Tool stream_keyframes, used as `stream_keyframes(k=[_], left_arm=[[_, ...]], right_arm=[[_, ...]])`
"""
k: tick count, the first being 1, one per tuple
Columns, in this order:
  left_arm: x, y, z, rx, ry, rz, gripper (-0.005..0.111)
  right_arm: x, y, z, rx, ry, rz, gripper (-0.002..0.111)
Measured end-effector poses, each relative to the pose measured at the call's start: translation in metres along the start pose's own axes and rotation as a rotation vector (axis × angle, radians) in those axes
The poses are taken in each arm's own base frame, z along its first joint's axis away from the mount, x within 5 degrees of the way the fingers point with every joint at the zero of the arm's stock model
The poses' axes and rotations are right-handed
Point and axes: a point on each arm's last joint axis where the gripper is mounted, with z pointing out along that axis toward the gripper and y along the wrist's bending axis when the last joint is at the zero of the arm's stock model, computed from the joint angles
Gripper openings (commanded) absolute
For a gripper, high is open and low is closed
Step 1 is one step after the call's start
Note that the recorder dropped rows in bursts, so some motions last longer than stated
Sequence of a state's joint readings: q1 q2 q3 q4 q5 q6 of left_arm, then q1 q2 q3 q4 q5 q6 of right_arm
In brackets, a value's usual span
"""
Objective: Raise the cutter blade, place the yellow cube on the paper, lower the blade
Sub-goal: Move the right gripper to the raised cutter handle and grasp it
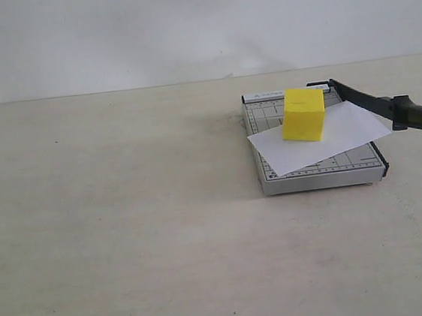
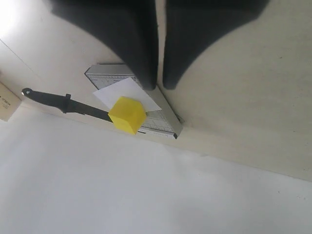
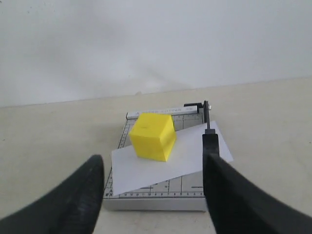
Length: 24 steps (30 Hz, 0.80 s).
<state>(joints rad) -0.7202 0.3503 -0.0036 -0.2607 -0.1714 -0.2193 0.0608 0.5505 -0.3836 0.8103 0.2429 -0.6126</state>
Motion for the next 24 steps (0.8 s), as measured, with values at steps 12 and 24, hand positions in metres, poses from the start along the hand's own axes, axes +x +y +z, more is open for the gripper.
stream_keyframes(k=[12,24], left_arm=[[0.001,0.000,0.000,-0.003,0.015,0.002,0.004],[0.002,0.000,0.000,-0.004,0.018,0.002,0.004]], right_arm=[[-0.052,-0.028,0.099,0.169,0.592,-0.048,0.059],[-0.049,-0.046,0.170,0.169,0.885,-0.040,0.059]])
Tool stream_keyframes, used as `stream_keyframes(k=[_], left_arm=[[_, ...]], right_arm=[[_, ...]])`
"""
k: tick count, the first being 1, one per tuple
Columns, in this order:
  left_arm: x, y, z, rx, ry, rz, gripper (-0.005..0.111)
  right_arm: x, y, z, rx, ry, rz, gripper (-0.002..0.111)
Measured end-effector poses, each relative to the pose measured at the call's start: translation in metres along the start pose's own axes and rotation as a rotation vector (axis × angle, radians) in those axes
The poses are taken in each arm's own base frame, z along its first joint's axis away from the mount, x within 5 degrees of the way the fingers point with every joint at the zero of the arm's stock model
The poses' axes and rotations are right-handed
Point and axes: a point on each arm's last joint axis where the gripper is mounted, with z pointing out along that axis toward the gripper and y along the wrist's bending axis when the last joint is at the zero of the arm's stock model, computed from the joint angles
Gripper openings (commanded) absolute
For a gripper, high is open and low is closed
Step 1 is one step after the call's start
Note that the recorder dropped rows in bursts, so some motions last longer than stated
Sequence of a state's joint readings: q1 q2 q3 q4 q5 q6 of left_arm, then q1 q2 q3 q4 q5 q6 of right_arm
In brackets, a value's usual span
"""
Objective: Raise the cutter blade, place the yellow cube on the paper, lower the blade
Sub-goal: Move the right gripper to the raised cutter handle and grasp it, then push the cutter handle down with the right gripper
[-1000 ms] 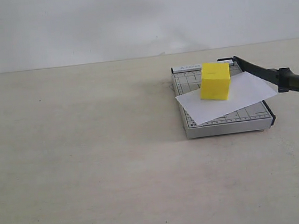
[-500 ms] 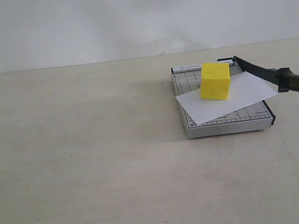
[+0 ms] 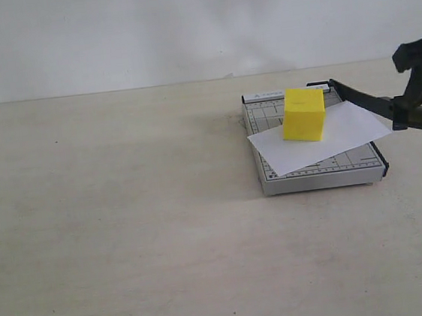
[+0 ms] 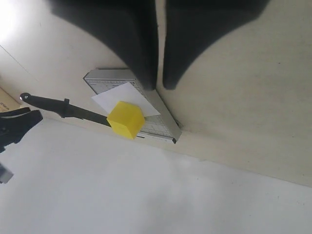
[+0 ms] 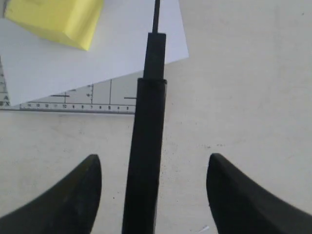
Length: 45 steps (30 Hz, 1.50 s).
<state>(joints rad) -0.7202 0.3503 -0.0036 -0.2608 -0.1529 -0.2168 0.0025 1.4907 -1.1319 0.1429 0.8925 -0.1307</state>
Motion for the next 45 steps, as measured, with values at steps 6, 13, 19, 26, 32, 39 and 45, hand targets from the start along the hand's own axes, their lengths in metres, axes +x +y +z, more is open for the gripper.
stream_keyframes(k=[6,13,19,26,32,39,45], left_arm=[[-0.003,-0.001,-0.004,0.021,-0.040,-0.002,0.004],[-0.008,-0.003,-0.011,0.050,-0.108,-0.005,0.004],[-0.014,-0.001,-0.019,0.021,-0.201,-0.009,0.004],[-0.020,0.004,-0.026,-0.056,-0.308,-0.007,0.004],[-0.022,0.008,-0.027,-0.124,-0.345,-0.006,0.004],[-0.022,0.009,-0.028,-0.134,-0.350,-0.004,0.004],[-0.022,0.009,-0.028,-0.134,-0.350,-0.004,0.004]], right_arm=[[0.001,-0.003,0.021,-0.001,0.076,-0.002,0.057],[-0.001,-0.002,0.023,-0.008,0.071,-0.017,0.019],[0.003,0.000,0.027,-0.032,0.067,-0.004,0.013],[0.023,-0.002,0.045,-0.025,0.078,0.009,0.013],[0.036,-0.004,0.058,-0.018,0.067,0.018,0.013],[0.053,-0.005,0.072,-0.009,0.045,0.028,0.013],[0.065,-0.007,0.081,0.002,0.013,0.027,0.013]])
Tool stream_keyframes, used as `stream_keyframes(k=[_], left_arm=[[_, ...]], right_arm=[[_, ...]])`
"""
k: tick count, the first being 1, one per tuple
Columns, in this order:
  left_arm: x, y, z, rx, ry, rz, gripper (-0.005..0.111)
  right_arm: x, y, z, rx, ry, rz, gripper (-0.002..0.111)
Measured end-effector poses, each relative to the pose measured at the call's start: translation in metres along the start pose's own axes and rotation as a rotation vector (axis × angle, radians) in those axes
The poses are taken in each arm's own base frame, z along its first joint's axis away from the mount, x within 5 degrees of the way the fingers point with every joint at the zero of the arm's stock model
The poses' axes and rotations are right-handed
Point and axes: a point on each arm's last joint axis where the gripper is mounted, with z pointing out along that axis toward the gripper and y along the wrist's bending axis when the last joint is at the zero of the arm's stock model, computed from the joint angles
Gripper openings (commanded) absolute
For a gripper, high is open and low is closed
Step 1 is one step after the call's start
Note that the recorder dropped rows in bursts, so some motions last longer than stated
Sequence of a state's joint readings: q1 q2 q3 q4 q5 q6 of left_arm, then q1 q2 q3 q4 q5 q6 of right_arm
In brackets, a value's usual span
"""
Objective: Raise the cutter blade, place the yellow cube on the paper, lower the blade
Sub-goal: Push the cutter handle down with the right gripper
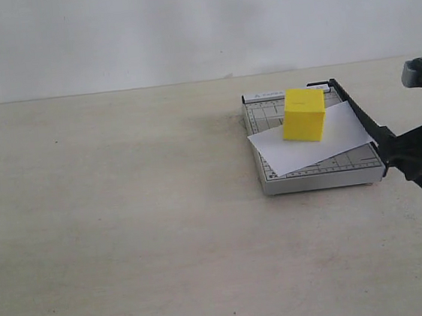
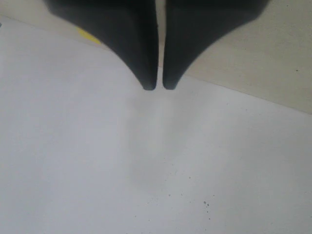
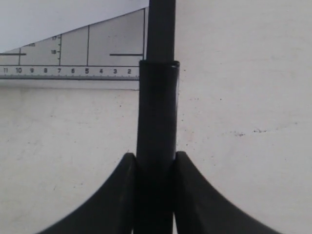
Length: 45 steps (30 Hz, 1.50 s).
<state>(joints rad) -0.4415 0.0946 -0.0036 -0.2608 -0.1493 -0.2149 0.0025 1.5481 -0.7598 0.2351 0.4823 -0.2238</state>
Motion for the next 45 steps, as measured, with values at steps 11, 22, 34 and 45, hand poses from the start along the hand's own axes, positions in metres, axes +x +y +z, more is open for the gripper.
stream_keyframes(k=[11,22,34,45], left_arm=[[-0.009,0.008,-0.007,-0.144,-0.143,0.031,0.004],[-0.016,0.013,-0.012,-0.258,-0.247,0.062,0.004],[-0.016,0.013,-0.012,-0.259,-0.248,0.062,0.004],[-0.016,0.013,-0.012,-0.259,-0.248,0.062,0.004]], right_arm=[[0.014,-0.001,0.009,0.022,-0.051,0.006,0.013],[0.018,-0.002,0.020,0.026,-0.021,0.007,0.013],[0.018,-0.003,0.022,0.025,-0.016,-0.010,0.049],[0.030,-0.004,0.024,0.023,0.048,-0.051,0.066]])
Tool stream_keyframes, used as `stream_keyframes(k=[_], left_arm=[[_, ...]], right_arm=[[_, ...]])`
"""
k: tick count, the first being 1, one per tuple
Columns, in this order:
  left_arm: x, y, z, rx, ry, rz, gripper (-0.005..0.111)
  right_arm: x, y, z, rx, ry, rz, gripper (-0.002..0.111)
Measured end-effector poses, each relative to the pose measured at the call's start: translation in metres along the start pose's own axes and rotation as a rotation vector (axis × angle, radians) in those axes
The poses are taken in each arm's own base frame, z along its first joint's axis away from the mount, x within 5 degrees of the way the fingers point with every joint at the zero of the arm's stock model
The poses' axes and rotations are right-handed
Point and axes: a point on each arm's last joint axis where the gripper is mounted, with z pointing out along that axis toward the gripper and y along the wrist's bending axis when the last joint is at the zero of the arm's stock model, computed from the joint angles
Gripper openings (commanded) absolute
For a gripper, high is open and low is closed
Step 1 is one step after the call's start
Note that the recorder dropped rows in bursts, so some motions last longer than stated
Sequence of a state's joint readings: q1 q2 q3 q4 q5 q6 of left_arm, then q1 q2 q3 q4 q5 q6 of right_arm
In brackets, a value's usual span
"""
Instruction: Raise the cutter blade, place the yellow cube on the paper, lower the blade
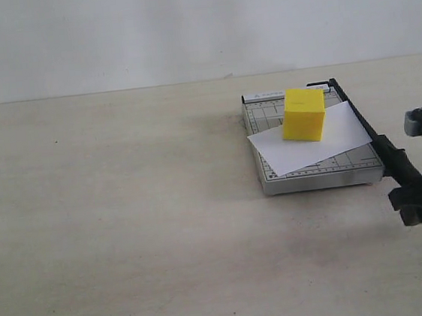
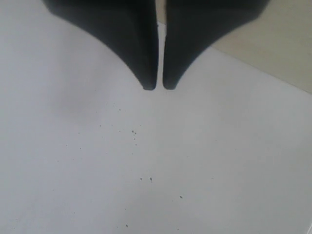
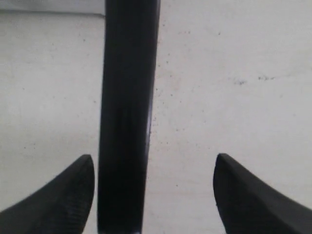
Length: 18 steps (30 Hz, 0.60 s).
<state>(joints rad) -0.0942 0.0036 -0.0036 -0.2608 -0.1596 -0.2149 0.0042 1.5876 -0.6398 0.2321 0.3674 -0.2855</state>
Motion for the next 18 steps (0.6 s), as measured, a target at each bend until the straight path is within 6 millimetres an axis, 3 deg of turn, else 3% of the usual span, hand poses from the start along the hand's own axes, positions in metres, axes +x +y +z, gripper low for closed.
stream_keyframes(k=[3,7,11,12,13,14,17,18], left_arm=[[0.000,0.000,0.000,0.000,0.000,0.000,0.004],[0.000,0.000,0.000,0.000,0.000,0.000,0.004],[0.000,0.000,0.000,0.000,0.000,0.000,0.004],[0.000,0.000,0.000,0.000,0.000,0.000,0.004],[0.000,0.000,0.000,0.000,0.000,0.000,0.004],[0.000,0.000,0.000,0.000,0.000,0.000,0.004],[0.000,0.000,0.000,0.000,0.000,0.000,0.004],[0.000,0.000,0.000,0.000,0.000,0.000,0.004]], right_arm=[[-0.007,0.001,-0.019,0.012,-0.099,-0.009,0.066],[-0.013,0.005,-0.065,0.016,-0.296,-0.016,0.059],[-0.011,0.014,-0.116,-0.031,-0.513,-0.008,0.034],[-0.008,0.017,-0.131,-0.047,-0.576,-0.015,0.018],[0.000,0.023,-0.160,-0.076,-0.705,-0.031,0.010],[0.005,0.025,-0.173,-0.089,-0.773,-0.042,0.003],[0.030,0.032,-0.195,-0.110,-0.915,-0.089,0.000],[0.050,0.035,-0.197,-0.130,-0.967,-0.088,0.000]])
